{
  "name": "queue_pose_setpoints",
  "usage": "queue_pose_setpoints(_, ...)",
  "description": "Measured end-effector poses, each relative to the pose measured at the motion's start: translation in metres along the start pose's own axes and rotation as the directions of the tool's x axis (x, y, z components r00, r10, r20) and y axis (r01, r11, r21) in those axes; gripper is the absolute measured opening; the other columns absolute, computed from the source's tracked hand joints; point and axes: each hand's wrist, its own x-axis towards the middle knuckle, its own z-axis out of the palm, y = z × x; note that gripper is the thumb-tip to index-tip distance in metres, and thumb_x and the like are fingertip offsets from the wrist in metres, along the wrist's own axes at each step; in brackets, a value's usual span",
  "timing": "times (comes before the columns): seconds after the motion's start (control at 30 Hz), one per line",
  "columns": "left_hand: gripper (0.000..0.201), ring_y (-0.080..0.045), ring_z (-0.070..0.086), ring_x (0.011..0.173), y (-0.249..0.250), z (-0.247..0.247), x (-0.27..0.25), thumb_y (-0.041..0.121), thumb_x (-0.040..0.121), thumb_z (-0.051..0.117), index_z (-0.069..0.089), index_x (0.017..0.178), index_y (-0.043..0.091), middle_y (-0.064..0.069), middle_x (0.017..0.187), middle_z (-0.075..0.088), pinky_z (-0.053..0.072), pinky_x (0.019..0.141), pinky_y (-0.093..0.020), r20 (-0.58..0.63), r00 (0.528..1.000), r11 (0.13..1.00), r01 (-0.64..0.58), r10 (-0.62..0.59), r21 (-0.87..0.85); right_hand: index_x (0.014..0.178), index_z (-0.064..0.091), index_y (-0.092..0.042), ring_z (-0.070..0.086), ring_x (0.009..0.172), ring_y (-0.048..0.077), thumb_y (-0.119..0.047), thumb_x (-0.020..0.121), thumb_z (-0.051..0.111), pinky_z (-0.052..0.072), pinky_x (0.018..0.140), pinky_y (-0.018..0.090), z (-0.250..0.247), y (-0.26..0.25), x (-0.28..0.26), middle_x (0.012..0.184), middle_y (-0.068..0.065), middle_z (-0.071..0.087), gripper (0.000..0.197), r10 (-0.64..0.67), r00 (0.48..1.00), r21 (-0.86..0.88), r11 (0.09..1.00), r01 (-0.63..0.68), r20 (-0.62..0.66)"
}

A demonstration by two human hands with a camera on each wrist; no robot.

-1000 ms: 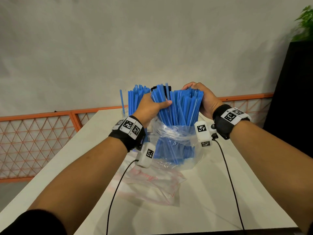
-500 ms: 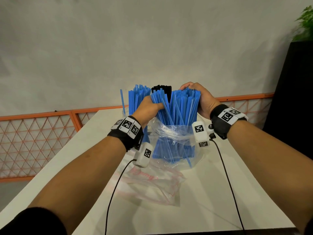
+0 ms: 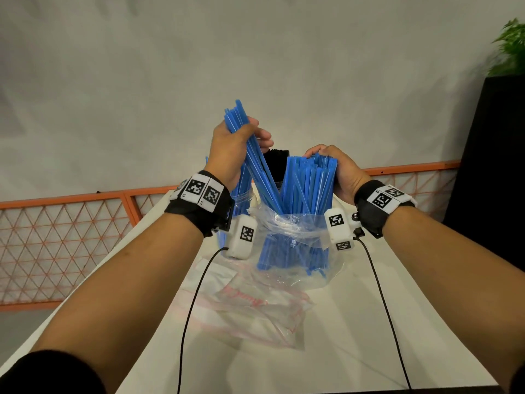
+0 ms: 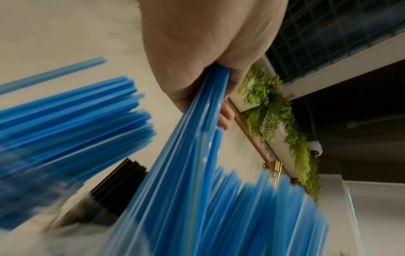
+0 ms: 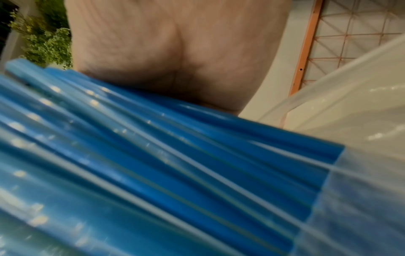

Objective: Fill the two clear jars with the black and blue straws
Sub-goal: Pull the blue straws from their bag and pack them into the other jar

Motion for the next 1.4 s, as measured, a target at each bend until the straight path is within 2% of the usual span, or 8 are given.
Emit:
queue_pose_setpoints(0.17,0.004,-0.032,0.070,0.078,0.026,-0.006,-0.001,0.005,0.098,0.050,0.053,0.102,0.004,-0.014,0.079,0.068,0.059,0.085,-0.048,-0.035,0.996,0.996,-0.078,0.076,-0.041,0.085,0.058,-0.018,0.056,0.075,0.020,-0.037,0.080,0.046,0.045,0.075,0.034,0.002,-0.003,-0.002,0.085,0.005,0.059,0.024,0.023,1.000,-0.012,1.000,-0.023,-0.017)
queue_pose_setpoints(0.27,0.005,-0.032,0.069,0.078,0.039,-0.012,0.000,0.008,0.100,0.051,0.051,0.103,0.004,-0.014,0.080,0.068,0.059,0.084,-0.047,-0.069,0.989,0.988,-0.138,0.134,-0.063,0.086,0.058,-0.018,0.057,0.076,0.020,-0.036,0.085,0.045,0.045,0.076,0.034,0.002,-0.002,-0.001,0.086,0.005,0.059,0.023,0.013,1.000,-0.019,1.000,-0.013,-0.012)
queue_pose_setpoints(0.47,0.004,-0.034,0.068,0.079,0.064,-0.027,0.003,0.008,0.102,0.049,0.050,0.099,0.006,-0.012,0.076,0.064,0.058,0.085,-0.050,-0.154,0.959,0.963,-0.254,0.239,-0.091,0.084,0.059,-0.019,0.057,0.076,0.021,-0.040,0.077,0.049,0.045,0.076,0.035,0.003,-0.001,0.000,0.085,0.006,0.060,0.024,0.018,1.000,-0.009,1.000,-0.018,-0.018)
queue_pose_setpoints(0.67,0.005,-0.028,0.067,0.071,0.076,-0.043,0.005,0.009,0.101,0.049,0.051,0.097,0.009,-0.010,0.073,0.065,0.059,0.078,-0.043,-0.127,0.951,0.958,-0.288,0.283,-0.018,0.082,0.061,-0.021,0.056,0.076,0.021,-0.040,0.076,0.050,0.044,0.079,0.037,0.005,0.000,0.003,0.084,0.005,0.060,0.023,0.021,1.000,-0.003,1.000,-0.021,-0.023)
queue_pose_setpoints(0.93,0.004,-0.025,0.062,0.064,0.050,-0.055,-0.001,0.004,0.099,0.049,0.052,0.096,0.007,-0.009,0.069,0.059,0.059,0.069,-0.039,-0.074,0.981,0.977,-0.170,0.180,0.131,0.082,0.062,-0.020,0.059,0.073,0.018,-0.039,0.077,0.049,0.047,0.074,0.034,0.003,0.002,0.004,0.082,0.003,0.062,0.023,0.007,1.000,-0.013,1.000,-0.008,-0.024)
queue_pose_setpoints(1.1,0.011,-0.022,0.060,0.058,-0.001,-0.059,-0.012,0.008,0.099,0.053,0.055,0.089,0.013,-0.002,0.062,0.060,0.055,0.063,-0.033,0.000,0.996,0.964,-0.083,0.085,0.253,0.079,0.062,-0.021,0.059,0.070,0.017,-0.038,0.075,0.051,0.047,0.070,0.031,0.005,0.002,0.004,0.079,0.001,0.062,0.021,0.018,0.999,-0.006,1.000,-0.018,-0.046)
queue_pose_setpoints(1.23,0.009,-0.018,0.054,0.053,-0.054,-0.063,-0.030,0.011,0.098,0.058,0.058,0.089,0.012,0.001,0.058,0.055,0.051,0.060,-0.031,0.042,0.999,0.959,-0.016,0.004,0.283,0.078,0.062,-0.021,0.059,0.069,0.017,-0.037,0.077,0.050,0.048,0.071,0.031,0.006,0.002,0.004,0.078,0.001,0.062,0.020,0.017,0.999,0.005,1.000,-0.017,-0.040)
queue_pose_setpoints(1.4,0.011,-0.010,0.044,0.045,-0.096,-0.064,-0.045,0.021,0.093,0.068,0.060,0.087,0.016,0.010,0.050,0.052,0.047,0.051,-0.026,-0.009,0.998,0.971,0.059,-0.059,0.233,0.080,0.060,-0.019,0.058,0.071,0.016,-0.034,0.080,0.047,0.047,0.072,0.031,0.007,0.003,0.004,0.081,0.001,0.060,0.020,0.006,0.999,0.011,1.000,-0.006,-0.033)
